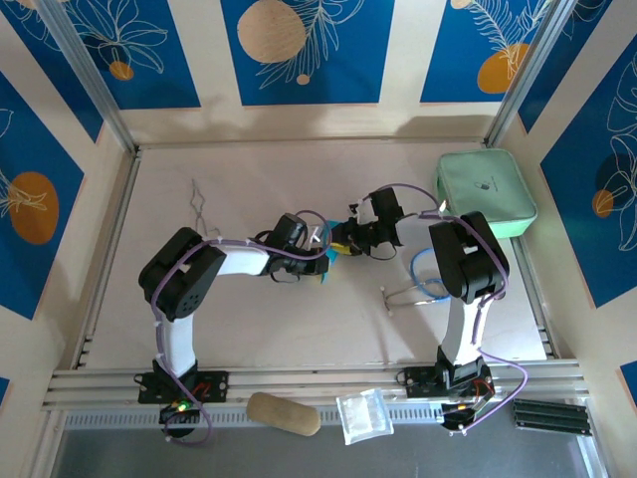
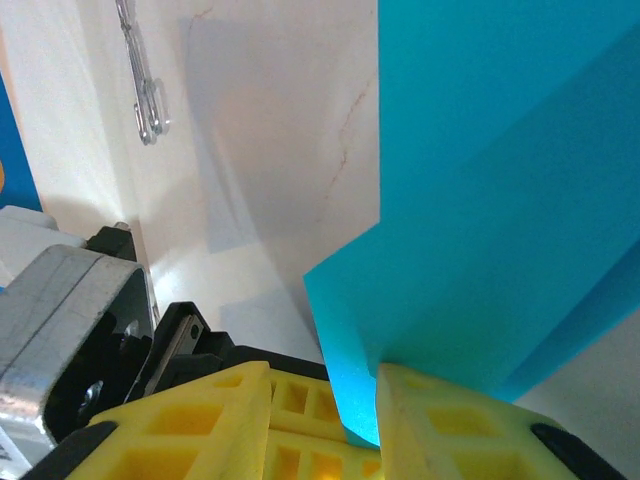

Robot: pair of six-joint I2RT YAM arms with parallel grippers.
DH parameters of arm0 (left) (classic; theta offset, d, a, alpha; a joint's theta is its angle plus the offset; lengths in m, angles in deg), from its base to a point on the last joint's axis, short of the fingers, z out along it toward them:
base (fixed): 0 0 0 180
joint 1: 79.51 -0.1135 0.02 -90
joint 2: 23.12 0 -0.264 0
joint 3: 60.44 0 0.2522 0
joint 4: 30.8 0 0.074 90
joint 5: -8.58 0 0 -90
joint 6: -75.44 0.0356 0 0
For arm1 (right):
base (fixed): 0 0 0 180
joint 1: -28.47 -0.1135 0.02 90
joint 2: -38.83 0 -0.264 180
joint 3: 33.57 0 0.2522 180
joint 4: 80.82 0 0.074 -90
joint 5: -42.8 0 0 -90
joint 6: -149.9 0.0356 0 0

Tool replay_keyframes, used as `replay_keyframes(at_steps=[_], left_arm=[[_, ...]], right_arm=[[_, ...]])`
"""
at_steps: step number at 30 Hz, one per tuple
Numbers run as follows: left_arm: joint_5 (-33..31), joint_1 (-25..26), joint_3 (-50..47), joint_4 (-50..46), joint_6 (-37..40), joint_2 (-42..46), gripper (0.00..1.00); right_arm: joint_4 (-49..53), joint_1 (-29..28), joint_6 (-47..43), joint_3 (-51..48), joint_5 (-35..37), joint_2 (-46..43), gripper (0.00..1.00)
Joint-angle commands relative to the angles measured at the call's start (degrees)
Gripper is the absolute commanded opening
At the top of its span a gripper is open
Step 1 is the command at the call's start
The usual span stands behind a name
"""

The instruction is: Fold a paper plane with a square sheet of paper (pick it up from the middle)

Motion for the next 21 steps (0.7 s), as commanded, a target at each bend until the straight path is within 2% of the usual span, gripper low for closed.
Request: replay_keyframes(at_steps=[1, 21], left_arm=[[1.1, -1.0, -1.0, -2.1, -1.1, -2.0, 0.09], [2.7, -1.9, 0.0, -3.9, -2.2, -2.7, 0.12]], right_arm=[[2.7, -0.4, -1.5, 1.7, 0.4, 1.7, 0.34], [7.1, -0.7, -1.7, 4.8, 3.0, 4.7, 0.35]])
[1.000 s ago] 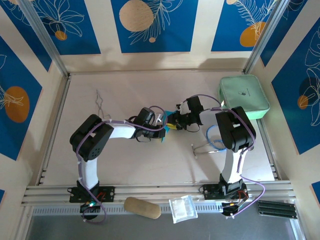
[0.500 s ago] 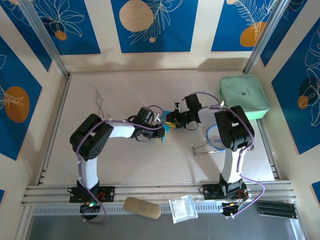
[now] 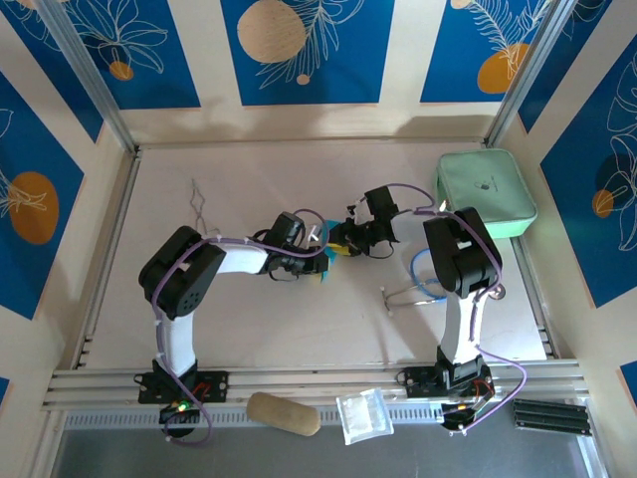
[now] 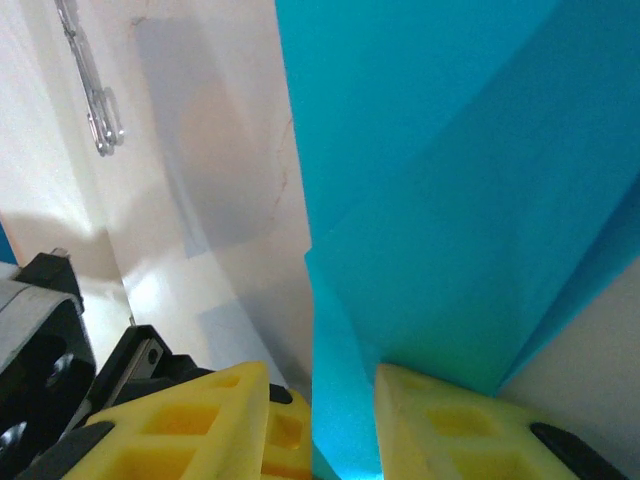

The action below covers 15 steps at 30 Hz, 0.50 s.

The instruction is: Fold a paper plane with a square sheet of paper (pick it up from the middle)

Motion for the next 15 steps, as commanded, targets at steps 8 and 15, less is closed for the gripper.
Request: replay_keyframes(at_steps=[8, 15], left_arm=[[-0.1, -0.8, -0.1, -4.5, -0.4, -2.6, 0.12], [-0.7, -1.1, -0.6, -4.2, -0.4, -2.7, 0.09]], right_arm=[[3.8, -0.7, -1.4, 2.3, 0.2, 2.2, 0.35], [0.8, 0.0, -1.8, -2.3, 0.6, -4.7, 0.35]])
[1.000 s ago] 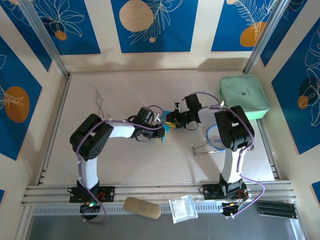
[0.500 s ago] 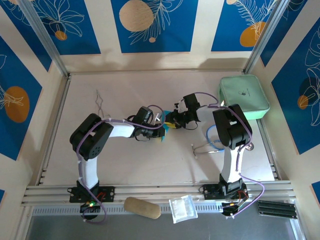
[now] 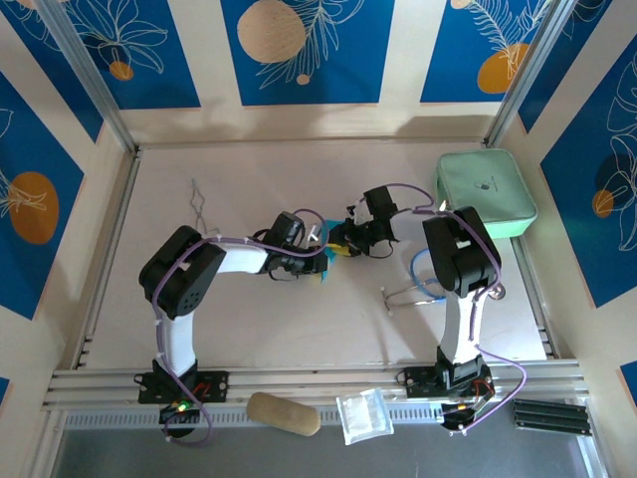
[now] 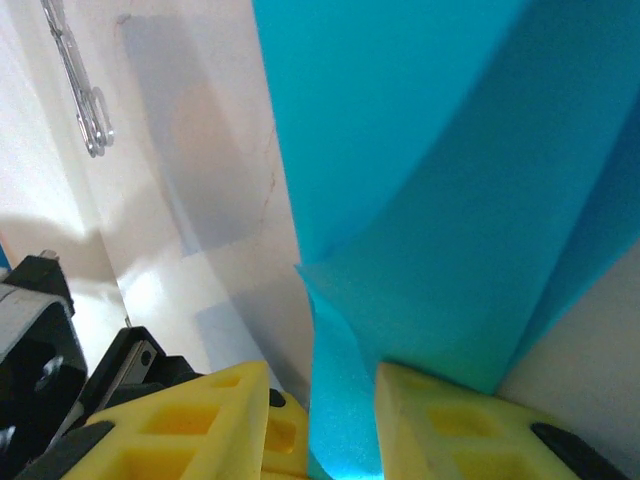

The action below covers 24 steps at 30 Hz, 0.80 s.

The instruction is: Fold a paper plane with a square sheet of paper (pick it up from the middle)

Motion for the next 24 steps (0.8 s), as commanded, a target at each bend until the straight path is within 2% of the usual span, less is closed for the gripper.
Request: replay_keyframes(at_steps=[1, 5, 12, 24], left_arm=[[-0.8, -1.0, -0.8, -4.0, -0.3, -2.4, 0.08], [-0.8, -1.1, -1.1, -3.2, -0.3, -2.8, 0.07], [-0.9, -1.7, -1.9, -2.7, -0.6, -2.9, 0.06], [-0.4, -1.8, -2.4, -1.3, -1.5, -3.5, 0.06]], right_arm=[[-1.0, 0.4, -1.5, -3.3, 0.1, -5.1, 0.35], [-2.2, 0.3, -2.2, -6.0, -0.5, -7.4, 0.32], [-3.9, -0.7, -1.2, -6.3, -1.7, -4.5, 0.21], [-4.3, -1.5, -1.5, -4.0, -3.5, -0.6, 0.19]])
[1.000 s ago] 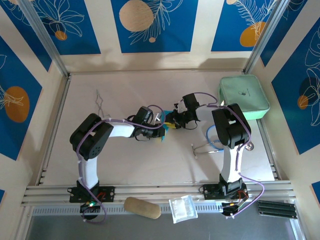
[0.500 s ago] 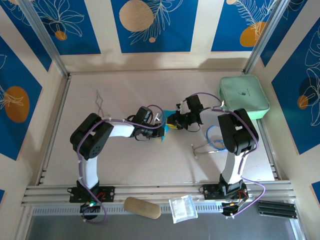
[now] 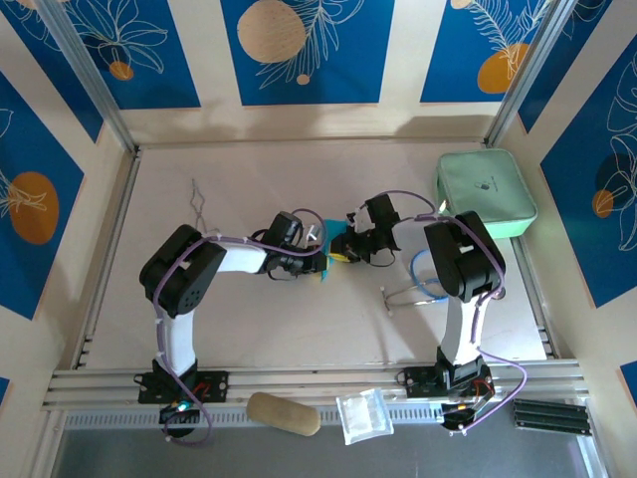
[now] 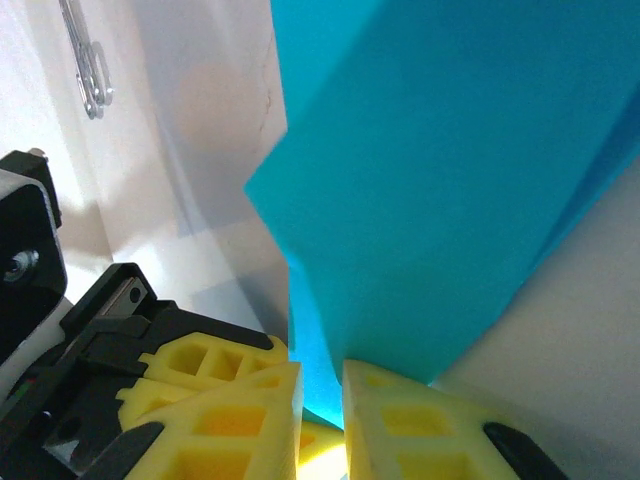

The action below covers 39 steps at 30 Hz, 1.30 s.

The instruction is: Fold a paper plane with a square sheet of paper (pick it up from the middle)

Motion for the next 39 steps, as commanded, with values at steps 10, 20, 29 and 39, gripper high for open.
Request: replay_keyframes(at_steps=[10, 20, 29, 39], left_arm=[[-2.6, -1.2, -2.0, -4.1, 0.4, -2.6, 0.08], [-2.4, -1.1, -3.0, -4.2, -0.2, -0.8, 0.12], [-2.1, -1.1, -5.0, -3.9, -1.9, 2.1, 0.15], [-1.8, -0.4, -6.1, -3.8, -3.9, 4.6, 0.15]], right_arm=[[2.4, -1.1, -0.9, 3.0, -0.6, 3.2, 0.19], [7.7, -1.3, -1.5, 5.4, 3.6, 5.1, 0.19], [8.2, -1.4, -1.4, 6.0, 4.1, 5.1, 0.19], [7.8, -1.6, -1.2, 6.0, 3.2, 5.1, 0.19]])
